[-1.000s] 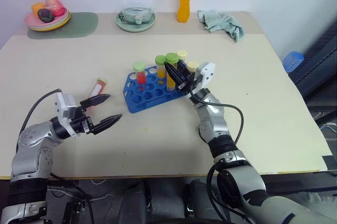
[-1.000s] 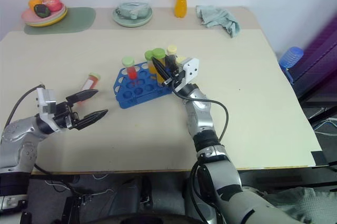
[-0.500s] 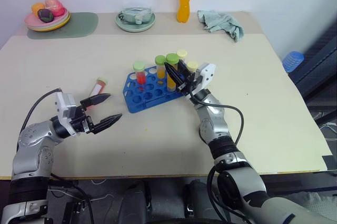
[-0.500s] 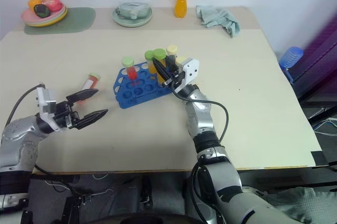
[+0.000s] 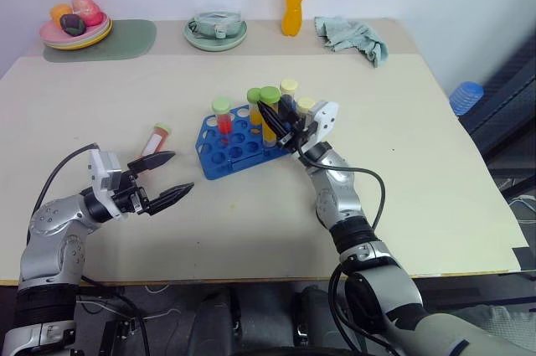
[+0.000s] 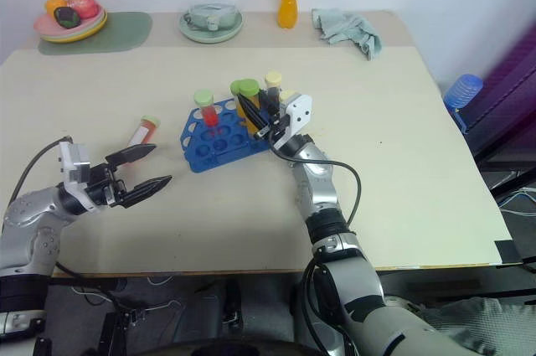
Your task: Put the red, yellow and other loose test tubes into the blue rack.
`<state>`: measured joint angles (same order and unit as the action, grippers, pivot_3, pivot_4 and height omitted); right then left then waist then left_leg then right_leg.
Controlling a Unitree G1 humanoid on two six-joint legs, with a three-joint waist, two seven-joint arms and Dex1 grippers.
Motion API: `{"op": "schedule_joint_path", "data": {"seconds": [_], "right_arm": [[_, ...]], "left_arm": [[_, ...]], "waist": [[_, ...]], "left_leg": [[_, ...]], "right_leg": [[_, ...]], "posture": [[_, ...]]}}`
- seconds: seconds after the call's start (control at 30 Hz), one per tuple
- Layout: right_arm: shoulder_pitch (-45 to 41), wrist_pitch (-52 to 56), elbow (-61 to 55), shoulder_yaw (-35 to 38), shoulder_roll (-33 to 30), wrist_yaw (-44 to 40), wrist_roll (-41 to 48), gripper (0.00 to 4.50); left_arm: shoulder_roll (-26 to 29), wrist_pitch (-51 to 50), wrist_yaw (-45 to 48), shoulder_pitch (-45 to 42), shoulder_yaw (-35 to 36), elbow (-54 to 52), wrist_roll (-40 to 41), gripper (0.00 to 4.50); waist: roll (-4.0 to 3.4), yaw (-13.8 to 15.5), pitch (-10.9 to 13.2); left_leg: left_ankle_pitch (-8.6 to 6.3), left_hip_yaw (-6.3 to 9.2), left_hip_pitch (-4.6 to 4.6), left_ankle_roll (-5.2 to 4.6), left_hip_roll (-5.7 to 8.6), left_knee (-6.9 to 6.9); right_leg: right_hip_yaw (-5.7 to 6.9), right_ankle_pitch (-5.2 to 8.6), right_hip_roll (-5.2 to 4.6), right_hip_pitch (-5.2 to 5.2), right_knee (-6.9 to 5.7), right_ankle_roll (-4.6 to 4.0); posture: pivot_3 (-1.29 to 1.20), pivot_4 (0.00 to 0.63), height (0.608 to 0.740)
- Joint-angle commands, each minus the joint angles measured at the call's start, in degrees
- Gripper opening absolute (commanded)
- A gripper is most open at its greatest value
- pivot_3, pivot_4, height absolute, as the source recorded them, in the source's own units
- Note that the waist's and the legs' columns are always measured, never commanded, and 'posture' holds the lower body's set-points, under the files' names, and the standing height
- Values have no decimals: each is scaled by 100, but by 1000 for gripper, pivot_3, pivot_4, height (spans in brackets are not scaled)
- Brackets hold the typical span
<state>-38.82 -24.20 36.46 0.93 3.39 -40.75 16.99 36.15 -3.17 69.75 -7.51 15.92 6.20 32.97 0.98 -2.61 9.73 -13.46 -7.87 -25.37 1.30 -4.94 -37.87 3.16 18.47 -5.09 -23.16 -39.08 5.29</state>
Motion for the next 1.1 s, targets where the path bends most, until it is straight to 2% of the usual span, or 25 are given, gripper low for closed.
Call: {"op": "schedule_joint_path", "data": {"seconds": [0.03,0.47,0.7,0.73,0.9,1.1], "right_arm": [[-108,-81,219,15,-3,50,-95,759],[-219,-96,464,174,24,-122,119,759],[-147,-347,454,82,-59,-92,-173,4161],[-115,-370,414,52,-89,-92,-224,4442],[43,-329,138,-51,-226,-179,-304,4442],[520,136,-812,-295,-648,-399,-342,4442]], "left_arm": [[39,79,-12,-37,28,-151,-13,4500],[18,53,-59,16,47,-259,19,4500],[1,4,-121,-20,36,-293,53,4500],[-3,-11,-135,-24,39,-307,70,4500],[-32,-56,-181,-25,41,-357,100,4500],[-212,-103,-479,-128,114,-426,175,4500]], "waist": [[0,0,0],[0,-1,0],[0,-2,0],[0,-2,0],[0,6,0],[0,2,0]], "left_leg": [[0,0,0,0,0,0],[0,-1,0,0,0,0],[0,-1,0,0,0,0],[0,-1,0,0,0,0],[0,-1,0,0,0,0],[0,2,0,0,0,0]], "right_leg": [[0,0,0,0,0,0],[0,0,0,1,0,0],[0,0,0,1,0,0],[0,0,0,0,0,0],[0,0,-1,1,0,0],[0,0,0,1,0,0]], "posture": [[0,150,740],[0,150,740],[0,150,740],[0,150,740],[0,150,740],[0,150,740]]}}
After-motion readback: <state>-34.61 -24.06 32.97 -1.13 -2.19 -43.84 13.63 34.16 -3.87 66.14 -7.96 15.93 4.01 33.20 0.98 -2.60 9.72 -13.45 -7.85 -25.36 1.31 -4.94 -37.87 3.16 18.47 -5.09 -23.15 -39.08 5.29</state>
